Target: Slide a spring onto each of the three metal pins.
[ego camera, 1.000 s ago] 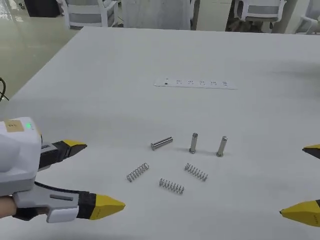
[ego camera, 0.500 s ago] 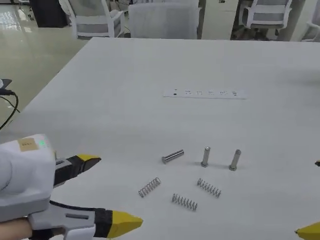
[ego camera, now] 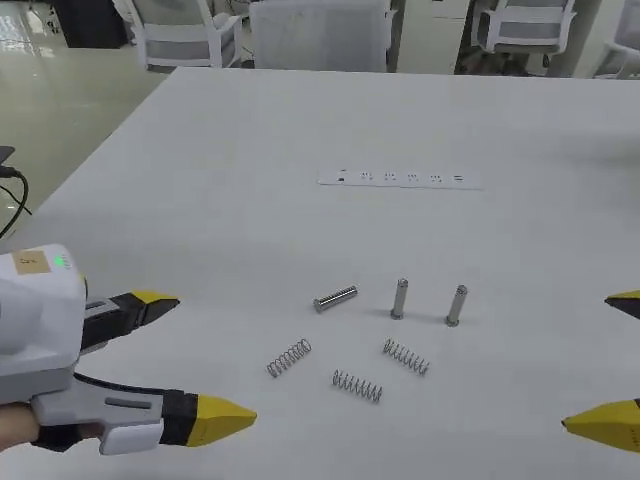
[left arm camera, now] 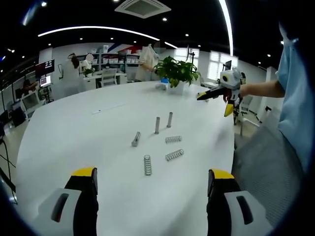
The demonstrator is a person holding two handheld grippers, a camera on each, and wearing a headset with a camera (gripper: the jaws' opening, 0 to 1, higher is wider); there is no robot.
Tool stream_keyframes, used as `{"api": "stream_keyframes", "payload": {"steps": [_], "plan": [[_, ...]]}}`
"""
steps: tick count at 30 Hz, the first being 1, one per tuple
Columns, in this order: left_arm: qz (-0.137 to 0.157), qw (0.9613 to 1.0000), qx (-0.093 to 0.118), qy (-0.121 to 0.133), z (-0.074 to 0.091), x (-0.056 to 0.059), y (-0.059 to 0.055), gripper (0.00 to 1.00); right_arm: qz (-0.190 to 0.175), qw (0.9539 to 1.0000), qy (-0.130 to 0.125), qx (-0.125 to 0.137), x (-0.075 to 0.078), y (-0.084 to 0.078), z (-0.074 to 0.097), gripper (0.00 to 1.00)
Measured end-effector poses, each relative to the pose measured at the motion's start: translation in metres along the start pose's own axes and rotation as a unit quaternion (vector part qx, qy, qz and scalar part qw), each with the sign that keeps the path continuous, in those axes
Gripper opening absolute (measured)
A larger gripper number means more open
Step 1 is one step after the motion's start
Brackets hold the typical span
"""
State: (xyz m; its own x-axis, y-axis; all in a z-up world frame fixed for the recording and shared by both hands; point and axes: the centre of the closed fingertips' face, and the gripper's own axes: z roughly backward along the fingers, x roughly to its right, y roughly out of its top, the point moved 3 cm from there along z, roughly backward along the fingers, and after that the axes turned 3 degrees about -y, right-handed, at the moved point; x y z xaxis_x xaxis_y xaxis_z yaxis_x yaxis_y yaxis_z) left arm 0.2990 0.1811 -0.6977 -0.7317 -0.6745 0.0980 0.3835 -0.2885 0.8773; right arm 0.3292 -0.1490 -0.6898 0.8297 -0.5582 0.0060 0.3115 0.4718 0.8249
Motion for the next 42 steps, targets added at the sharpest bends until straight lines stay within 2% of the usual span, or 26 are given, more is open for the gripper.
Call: {"api": "stream_keyframes", "payload": {"steps": [10,18,24,29,33,36,42], "plan": [[0.007,1.0000,-0.005,-0.001,-0.002,0.001,-0.006,0.90,0.002,1.0000,0.000,-0.004,0.002,-0.003,0.001,0.96],[0.005,0.9999,-0.010,-0.006,-0.009,-0.002,-0.004,0.90,-0.003,1.0000,0.000,-0.003,0.002,-0.005,-0.001,0.96],[-0.002,0.9996,-0.025,-0.014,-0.013,-0.006,-0.004,0.89,-0.002,1.0000,0.002,-0.007,0.003,-0.007,-0.002,0.96],[0.013,0.9989,-0.033,-0.030,-0.019,-0.011,-0.002,0.89,-0.003,1.0000,0.002,-0.005,0.005,-0.007,-0.003,0.96],[0.004,0.9974,-0.059,-0.043,-0.024,-0.013,-0.004,0.88,-0.002,1.0000,0.004,-0.005,0.004,-0.007,-0.003,0.96],[0.003,0.9967,-0.065,-0.049,-0.028,-0.015,-0.001,0.86,-0.003,1.0000,0.005,-0.004,0.003,-0.007,-0.004,0.96],[-0.016,0.9947,-0.081,-0.062,-0.038,-0.015,0.005,0.87,-0.005,0.9999,0.007,-0.004,0.001,-0.010,-0.005,0.96]]}}
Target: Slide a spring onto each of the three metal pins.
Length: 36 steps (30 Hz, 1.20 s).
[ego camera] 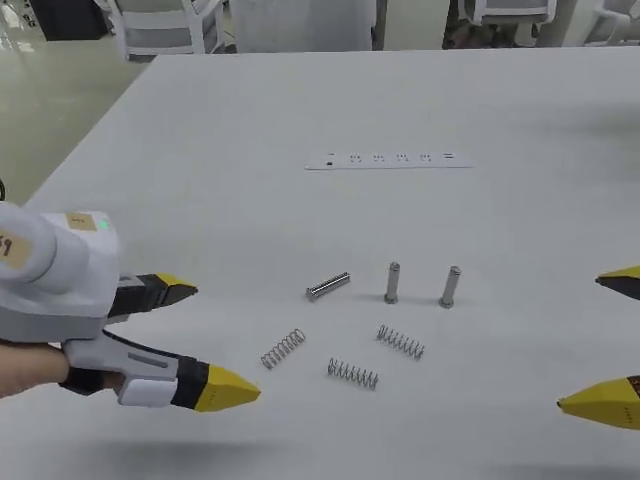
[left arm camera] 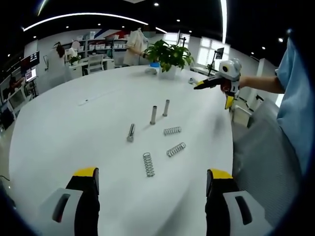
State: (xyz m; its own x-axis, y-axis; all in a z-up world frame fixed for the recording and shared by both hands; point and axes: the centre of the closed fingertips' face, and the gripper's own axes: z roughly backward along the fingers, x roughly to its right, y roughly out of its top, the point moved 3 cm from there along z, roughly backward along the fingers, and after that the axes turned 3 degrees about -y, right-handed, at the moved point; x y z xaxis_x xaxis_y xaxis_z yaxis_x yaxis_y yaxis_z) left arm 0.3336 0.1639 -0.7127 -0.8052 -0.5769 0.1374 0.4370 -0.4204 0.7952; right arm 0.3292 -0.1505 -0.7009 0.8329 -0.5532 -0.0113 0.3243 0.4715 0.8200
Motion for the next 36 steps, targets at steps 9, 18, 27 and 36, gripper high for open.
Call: {"api": "stream_keyframes", "payload": {"steps": [9,18,27,36], "plan": [[-0.010,0.9997,-0.017,-0.013,-0.015,-0.002,0.006,0.86,-0.005,1.0000,0.002,0.001,-0.002,-0.004,-0.002,0.96],[-0.025,0.9984,-0.044,-0.026,-0.024,-0.008,0.013,0.84,-0.014,0.9999,0.001,0.006,-0.003,-0.008,-0.004,0.95],[-0.039,0.9964,-0.065,-0.038,-0.038,-0.014,0.025,0.83,-0.020,0.9997,0.002,0.012,-0.003,-0.009,-0.007,0.96],[-0.048,0.9932,-0.093,-0.050,-0.052,-0.018,0.026,0.82,-0.028,0.9995,0.001,0.013,-0.005,-0.014,-0.008,0.96]]}}
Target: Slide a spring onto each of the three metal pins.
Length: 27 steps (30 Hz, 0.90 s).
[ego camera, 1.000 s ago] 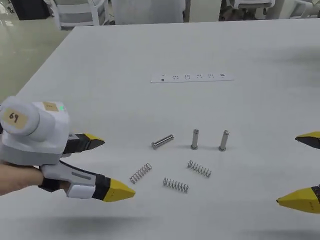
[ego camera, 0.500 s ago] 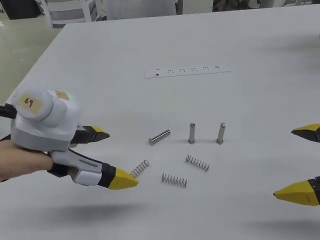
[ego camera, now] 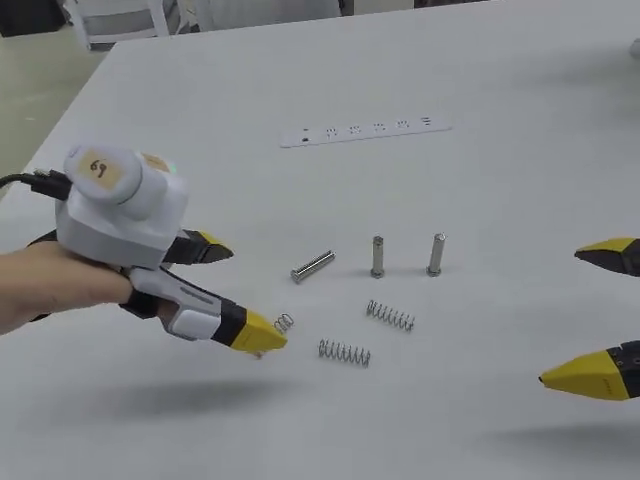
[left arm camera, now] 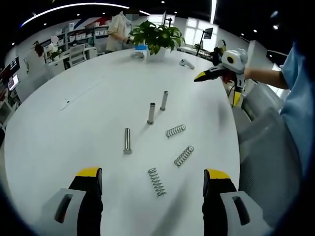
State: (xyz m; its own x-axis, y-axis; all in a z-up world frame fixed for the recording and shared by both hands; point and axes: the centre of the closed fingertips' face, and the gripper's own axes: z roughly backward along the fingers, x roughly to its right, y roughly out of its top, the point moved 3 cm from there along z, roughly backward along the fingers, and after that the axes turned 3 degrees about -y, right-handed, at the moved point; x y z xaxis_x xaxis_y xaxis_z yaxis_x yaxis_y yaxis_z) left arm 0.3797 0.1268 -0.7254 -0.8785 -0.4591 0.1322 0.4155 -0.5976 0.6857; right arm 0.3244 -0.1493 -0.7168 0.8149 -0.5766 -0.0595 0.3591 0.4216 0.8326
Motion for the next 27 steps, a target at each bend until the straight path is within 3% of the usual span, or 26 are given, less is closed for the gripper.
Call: {"api": "stream_keyframes", "payload": {"steps": [27], "plan": [[-0.005,0.9995,-0.032,-0.006,-0.028,-0.026,0.022,0.68,-0.025,0.9997,0.003,0.003,-0.004,-0.013,-0.004,0.96]]}}
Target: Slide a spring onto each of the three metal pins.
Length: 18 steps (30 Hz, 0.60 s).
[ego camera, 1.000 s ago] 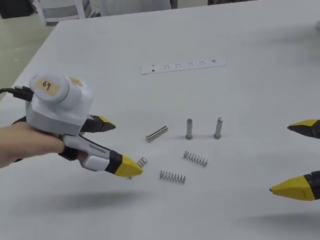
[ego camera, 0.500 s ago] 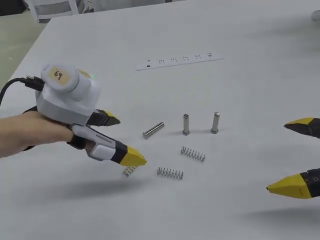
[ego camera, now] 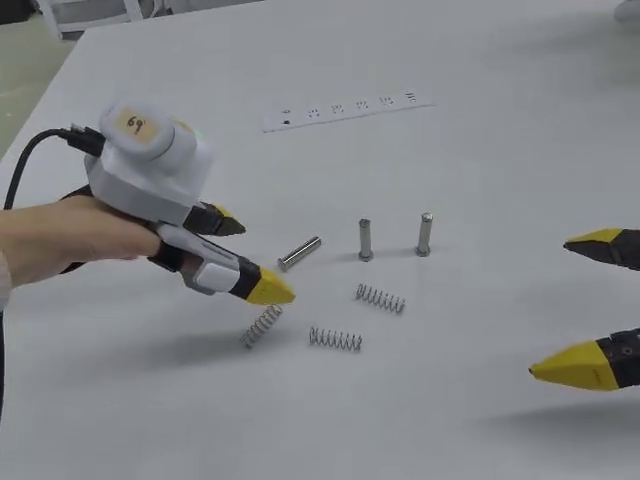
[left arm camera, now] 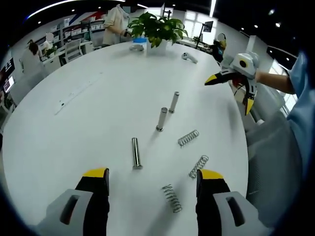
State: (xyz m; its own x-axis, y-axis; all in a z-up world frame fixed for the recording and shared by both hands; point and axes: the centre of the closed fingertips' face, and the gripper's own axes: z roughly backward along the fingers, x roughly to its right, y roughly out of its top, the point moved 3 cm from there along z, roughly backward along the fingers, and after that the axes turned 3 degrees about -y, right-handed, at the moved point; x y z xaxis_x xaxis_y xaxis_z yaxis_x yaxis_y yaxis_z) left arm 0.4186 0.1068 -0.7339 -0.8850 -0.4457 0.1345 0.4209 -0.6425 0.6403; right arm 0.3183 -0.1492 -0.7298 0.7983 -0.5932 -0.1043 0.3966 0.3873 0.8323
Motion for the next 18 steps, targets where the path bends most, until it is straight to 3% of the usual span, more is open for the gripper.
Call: {"api": "stream_keyframes", "payload": {"steps": [8,18], "plan": [[-0.002,0.9999,-0.015,-0.002,-0.010,-0.007,0.004,0.64,-0.001,1.0000,0.002,0.004,-0.003,0.000,-0.002,0.96],[-0.009,0.9993,-0.037,0.003,-0.022,-0.020,0.013,0.50,0.000,0.9999,0.000,0.011,-0.001,0.004,-0.004,0.96]]}}
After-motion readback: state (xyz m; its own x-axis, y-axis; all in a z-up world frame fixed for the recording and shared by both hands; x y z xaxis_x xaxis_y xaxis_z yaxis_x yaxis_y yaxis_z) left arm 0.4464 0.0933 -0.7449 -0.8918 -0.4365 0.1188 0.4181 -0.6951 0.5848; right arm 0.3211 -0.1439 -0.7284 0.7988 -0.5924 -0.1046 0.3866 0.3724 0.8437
